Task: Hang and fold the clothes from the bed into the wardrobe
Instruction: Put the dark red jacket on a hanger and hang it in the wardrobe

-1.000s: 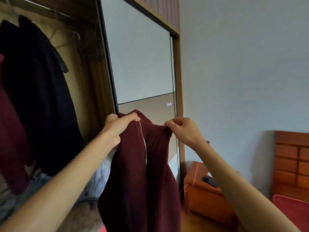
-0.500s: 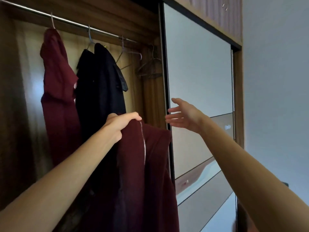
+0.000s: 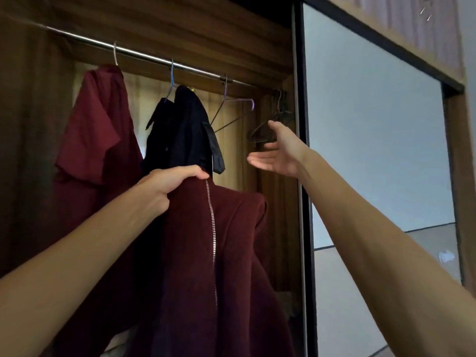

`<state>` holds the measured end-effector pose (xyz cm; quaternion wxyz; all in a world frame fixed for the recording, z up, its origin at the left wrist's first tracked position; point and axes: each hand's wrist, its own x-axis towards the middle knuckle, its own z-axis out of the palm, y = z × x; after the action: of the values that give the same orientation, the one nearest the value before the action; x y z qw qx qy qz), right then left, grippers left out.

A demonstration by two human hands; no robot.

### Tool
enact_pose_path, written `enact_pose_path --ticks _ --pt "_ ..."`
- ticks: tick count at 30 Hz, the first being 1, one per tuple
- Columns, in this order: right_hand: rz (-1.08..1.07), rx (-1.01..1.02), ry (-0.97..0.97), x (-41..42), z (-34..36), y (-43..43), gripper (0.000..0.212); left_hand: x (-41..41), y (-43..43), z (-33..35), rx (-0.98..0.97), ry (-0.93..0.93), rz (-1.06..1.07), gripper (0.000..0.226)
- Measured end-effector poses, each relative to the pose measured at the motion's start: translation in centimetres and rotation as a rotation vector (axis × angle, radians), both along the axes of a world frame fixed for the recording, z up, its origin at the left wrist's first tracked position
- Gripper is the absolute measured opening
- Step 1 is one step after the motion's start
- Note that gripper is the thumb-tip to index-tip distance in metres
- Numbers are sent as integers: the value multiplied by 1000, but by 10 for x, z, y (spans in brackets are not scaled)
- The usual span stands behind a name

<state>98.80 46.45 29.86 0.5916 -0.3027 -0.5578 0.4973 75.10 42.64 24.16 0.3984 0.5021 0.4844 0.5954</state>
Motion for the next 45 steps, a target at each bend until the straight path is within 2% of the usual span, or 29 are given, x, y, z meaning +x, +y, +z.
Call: enact_pose_path --ticks 3,9,12,16,20,23,25,28,31,33,37,42,45 --pt "19 38 48 0 28 33 76 1 20 9 3 10 -1 56" --pt "27 103 91 -4 71 94 67 4 53 17 2 55 24 46" --pt "20 149 131 -15 89 116 59 3 64 16 25 18 81 49" --pt "-52 159 104 -35 113 145 64 -1 75 13 46 -7 123 59" --pt "-146 220 126 -47 125 165 37 -7 82 11 41 -10 136 68" --pt "-134 213 139 -48 127 174 50 -11 87 10 57 -18 142 58" --pt "-133 222 115 -49 127 178 55 -14 91 10 67 -29 147 61" --pt "-157 299 75 -52 128 180 49 -16 94 11 63 -19 146 77" --pt "-183 401 129 -56 134 174 39 -17 92 10 59 -11 133 91" --pt "-242 445 95 -58 137 169 42 -19 91 10 61 -11 126 90" --pt "-341 499 -55 -61 109 164 46 -15 83 5 58 -1 100 73" --pt "-221 579 38 -72 27 130 56 5 71 -18 85 55 57 46" --pt "-128 558 75 -71 -25 94 64 18 65 -38 122 52 59 48"
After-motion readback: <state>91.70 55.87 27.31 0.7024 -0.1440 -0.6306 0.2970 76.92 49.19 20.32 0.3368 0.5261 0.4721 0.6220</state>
